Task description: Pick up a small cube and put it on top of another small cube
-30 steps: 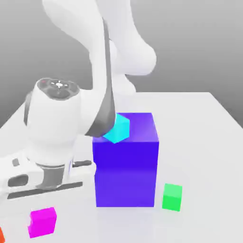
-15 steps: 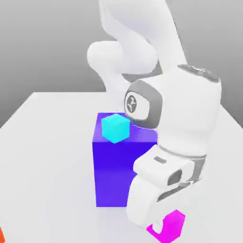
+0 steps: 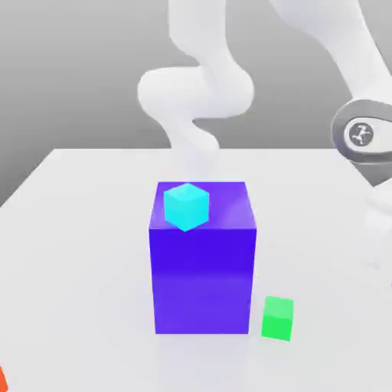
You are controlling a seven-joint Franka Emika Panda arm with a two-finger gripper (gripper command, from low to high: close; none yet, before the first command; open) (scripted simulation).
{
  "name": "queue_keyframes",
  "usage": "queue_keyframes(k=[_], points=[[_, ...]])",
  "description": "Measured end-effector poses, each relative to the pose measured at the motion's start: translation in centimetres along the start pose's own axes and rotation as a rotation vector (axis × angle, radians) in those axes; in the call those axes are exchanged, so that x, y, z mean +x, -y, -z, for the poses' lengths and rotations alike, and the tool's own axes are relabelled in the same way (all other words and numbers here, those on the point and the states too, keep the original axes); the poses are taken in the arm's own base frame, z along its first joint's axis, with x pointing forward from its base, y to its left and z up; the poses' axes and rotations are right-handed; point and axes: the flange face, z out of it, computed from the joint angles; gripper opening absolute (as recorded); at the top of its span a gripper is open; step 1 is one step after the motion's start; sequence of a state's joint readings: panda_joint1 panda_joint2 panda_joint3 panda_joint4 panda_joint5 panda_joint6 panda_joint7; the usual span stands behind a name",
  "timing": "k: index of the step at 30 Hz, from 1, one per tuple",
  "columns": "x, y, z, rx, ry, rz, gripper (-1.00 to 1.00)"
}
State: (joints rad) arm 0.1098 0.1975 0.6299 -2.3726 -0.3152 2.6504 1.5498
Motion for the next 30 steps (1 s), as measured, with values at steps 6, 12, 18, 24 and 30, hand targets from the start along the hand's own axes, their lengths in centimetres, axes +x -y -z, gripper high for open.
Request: queue_keyframes(k=[6,12,18,24,30], points=[[-4.1,-0.7,0.4,-0.008,0.027,-0.254,-1.0],[0.4,-4.4,-0.2,-0.047,-0.007,-0.637,-1.0],[4.7,-8.7,-0.5,-0.078,-0.036,-1.032,-1.0],[7.9,-13.2,-0.6,-0.104,-0.057,-1.424,-1.0],[10.0,-17.6,-0.8,-0.136,-0.069,-1.808,-1.0]])
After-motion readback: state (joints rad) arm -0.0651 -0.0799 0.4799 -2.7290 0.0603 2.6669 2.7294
